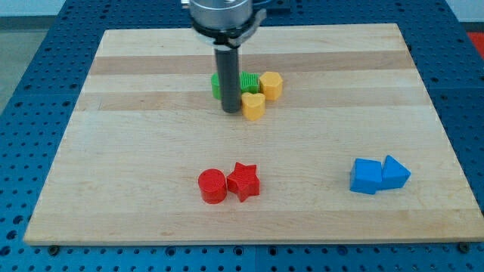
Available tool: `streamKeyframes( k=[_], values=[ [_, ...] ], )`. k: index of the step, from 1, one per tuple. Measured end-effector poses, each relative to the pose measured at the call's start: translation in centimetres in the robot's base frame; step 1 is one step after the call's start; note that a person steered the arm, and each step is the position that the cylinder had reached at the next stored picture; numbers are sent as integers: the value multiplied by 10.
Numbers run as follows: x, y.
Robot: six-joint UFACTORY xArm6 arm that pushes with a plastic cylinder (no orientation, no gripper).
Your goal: Push the yellow heart down to the yellow hexagon
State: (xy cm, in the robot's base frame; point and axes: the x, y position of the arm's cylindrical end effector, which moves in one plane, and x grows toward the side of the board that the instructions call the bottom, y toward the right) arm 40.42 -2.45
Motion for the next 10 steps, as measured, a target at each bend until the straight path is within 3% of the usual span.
streamKeyframes(
  k=[2, 5, 7, 10],
  values=[
    [31, -24],
    [3, 0],
    [42, -10],
    [7, 48]
  ],
)
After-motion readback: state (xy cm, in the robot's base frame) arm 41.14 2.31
